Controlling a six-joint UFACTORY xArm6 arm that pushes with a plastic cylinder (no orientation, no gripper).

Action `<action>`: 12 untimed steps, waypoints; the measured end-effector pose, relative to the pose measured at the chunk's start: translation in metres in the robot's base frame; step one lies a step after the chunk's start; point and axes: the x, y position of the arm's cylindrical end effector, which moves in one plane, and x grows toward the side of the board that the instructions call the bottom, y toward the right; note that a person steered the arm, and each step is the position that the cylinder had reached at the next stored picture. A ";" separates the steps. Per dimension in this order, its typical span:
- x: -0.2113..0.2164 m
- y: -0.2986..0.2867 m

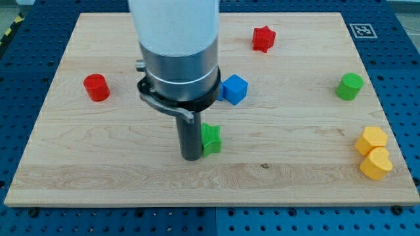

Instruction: Pull green star into left side of green circle

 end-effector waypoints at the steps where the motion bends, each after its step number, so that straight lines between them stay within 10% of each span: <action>1: -0.003 0.009; 12: -0.025 0.063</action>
